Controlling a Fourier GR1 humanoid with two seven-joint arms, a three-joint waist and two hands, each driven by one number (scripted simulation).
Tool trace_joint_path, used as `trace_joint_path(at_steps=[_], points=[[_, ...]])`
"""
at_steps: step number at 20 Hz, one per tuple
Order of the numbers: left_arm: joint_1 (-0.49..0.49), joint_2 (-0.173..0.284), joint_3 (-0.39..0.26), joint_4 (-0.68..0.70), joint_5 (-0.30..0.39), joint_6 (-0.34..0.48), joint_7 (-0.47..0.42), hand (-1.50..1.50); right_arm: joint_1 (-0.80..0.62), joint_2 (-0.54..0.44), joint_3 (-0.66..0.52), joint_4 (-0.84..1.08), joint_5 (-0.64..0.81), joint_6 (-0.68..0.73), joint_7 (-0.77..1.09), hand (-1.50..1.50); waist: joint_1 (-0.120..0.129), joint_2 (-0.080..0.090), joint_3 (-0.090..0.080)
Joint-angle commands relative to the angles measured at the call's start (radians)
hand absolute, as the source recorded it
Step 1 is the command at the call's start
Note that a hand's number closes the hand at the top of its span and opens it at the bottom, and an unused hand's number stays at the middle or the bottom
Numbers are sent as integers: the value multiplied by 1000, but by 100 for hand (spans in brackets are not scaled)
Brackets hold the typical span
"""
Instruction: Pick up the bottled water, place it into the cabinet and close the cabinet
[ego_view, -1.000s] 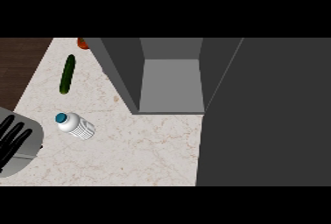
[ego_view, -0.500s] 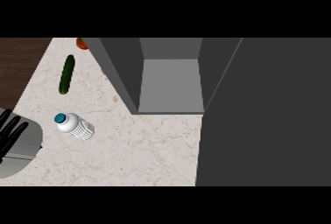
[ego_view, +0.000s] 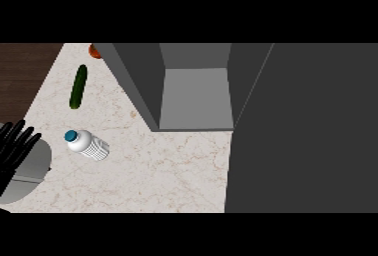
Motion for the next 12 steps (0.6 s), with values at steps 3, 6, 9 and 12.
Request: trace_joint_path(at_steps=[3, 6, 9, 12], points=[[-148, 32, -5, 212, -87, 20, -40, -150, -21, 0, 12, -45, -16, -23, 53, -150, -9, 12, -15], [-143, 83, 33, 320, -100, -46, -103, -150, 39, -20, 16, -36, -13, 13, -9, -150, -27, 14, -17], [-139, 37, -10, 294, -152, 8, -79, -150, -2, -3, 17, 12, 3, -1, -9, -150, -23, 16, -16], [-128, 1, -9, 343, -189, 24, -138, -150, -7, -23, -14, 17, -18, 24, -33, -150, -33, 19, -17]])
